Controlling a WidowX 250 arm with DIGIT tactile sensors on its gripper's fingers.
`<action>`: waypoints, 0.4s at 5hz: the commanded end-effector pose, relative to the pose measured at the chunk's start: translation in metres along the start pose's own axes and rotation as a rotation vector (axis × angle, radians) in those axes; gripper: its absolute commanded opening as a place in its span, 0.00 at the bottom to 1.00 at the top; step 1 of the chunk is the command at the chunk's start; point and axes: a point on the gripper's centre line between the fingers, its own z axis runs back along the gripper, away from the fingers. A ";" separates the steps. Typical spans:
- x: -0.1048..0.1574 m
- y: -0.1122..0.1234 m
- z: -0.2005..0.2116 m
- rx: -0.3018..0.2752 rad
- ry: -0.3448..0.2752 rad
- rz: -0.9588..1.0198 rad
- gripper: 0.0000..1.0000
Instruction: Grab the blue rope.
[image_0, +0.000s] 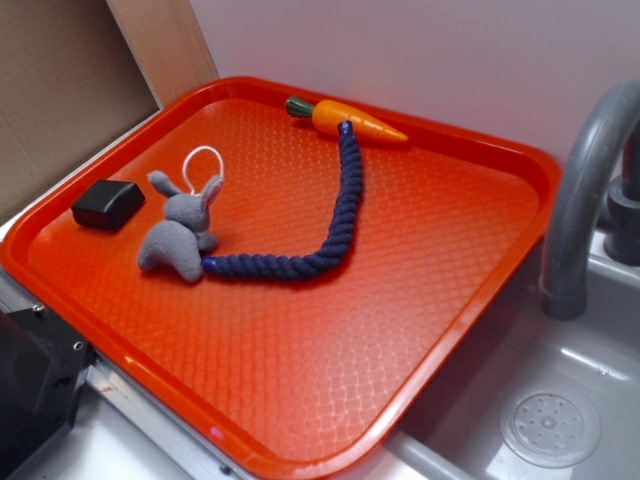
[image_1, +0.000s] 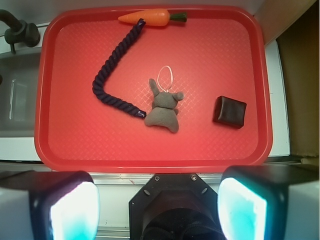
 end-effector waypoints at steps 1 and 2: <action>0.000 0.000 0.000 0.000 0.000 0.000 1.00; 0.023 -0.003 -0.013 -0.017 0.021 0.190 1.00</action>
